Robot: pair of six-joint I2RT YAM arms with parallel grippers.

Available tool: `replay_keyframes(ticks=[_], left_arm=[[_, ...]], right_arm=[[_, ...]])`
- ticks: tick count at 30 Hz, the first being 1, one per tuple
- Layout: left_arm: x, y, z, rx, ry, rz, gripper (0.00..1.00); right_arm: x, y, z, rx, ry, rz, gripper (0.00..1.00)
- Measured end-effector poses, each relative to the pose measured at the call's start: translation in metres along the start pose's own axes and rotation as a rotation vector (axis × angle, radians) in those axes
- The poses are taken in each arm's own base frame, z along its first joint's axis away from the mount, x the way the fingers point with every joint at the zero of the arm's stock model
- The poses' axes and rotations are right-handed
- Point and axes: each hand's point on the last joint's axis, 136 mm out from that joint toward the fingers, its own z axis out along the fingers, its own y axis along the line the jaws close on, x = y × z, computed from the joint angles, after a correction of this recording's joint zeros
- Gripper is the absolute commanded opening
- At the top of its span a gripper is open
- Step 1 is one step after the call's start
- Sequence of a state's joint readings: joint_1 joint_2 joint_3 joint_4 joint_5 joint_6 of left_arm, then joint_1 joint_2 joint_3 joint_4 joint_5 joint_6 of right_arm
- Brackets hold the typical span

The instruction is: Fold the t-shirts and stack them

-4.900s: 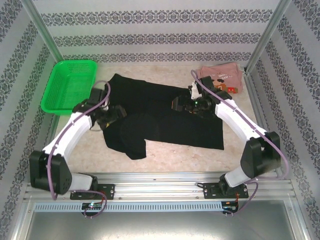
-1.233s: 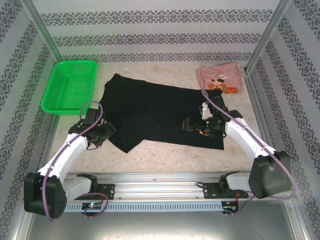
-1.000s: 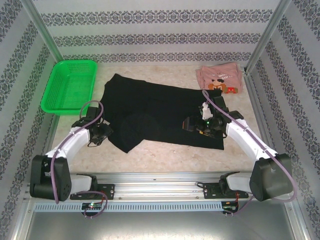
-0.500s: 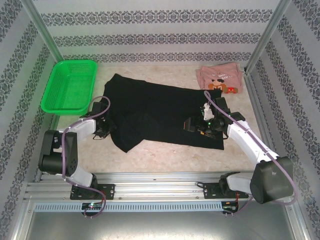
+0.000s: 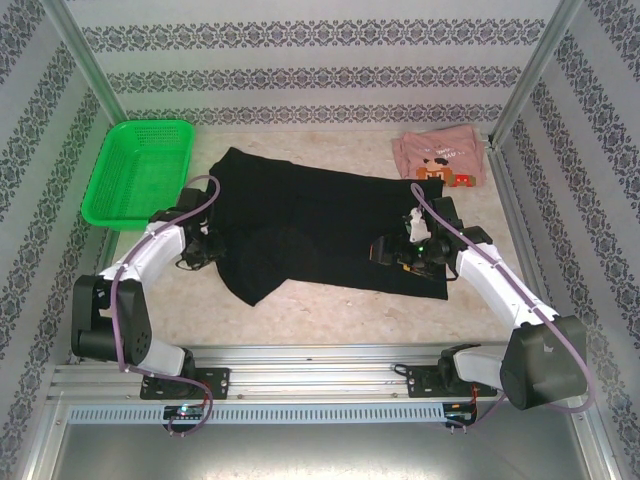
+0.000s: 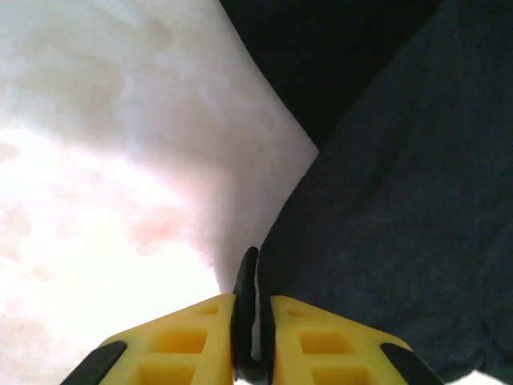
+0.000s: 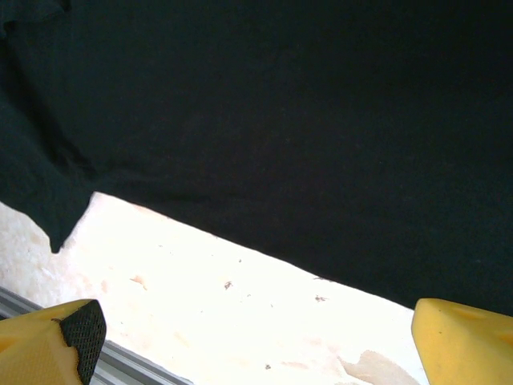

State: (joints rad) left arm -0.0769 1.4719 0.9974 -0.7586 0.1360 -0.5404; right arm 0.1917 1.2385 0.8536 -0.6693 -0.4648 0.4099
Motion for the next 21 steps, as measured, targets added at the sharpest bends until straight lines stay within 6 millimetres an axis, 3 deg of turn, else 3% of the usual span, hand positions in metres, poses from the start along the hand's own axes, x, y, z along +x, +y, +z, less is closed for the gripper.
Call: replay_keyframes(ticks=[4,11,13,15,21], left_arm=[[0.004,-0.025,0.000,-0.020,0.039,0.107,0.19],[0.013,-0.065,0.044,-0.074,0.165,0.237,0.21],[0.012,-0.075,0.053,-0.076,0.181,0.263,0.29],[0.009,-0.087,0.058,-0.071,0.180,0.287,0.45],[0.006,-0.120,0.039,0.026,0.123,0.321,0.61]], right_arm=[[0.000,-0.001,0.001,0.002,0.005,-0.002,0.98],[-0.001,-0.002,0.001,0.003,0.002,-0.005,0.98],[-0.001,-0.002,0.001,0.003,0.003,-0.008,0.98],[-0.001,-0.002,0.001,0.003,0.003,-0.009,0.98],[0.000,-0.003,0.001,0.004,0.005,-0.012,0.98]])
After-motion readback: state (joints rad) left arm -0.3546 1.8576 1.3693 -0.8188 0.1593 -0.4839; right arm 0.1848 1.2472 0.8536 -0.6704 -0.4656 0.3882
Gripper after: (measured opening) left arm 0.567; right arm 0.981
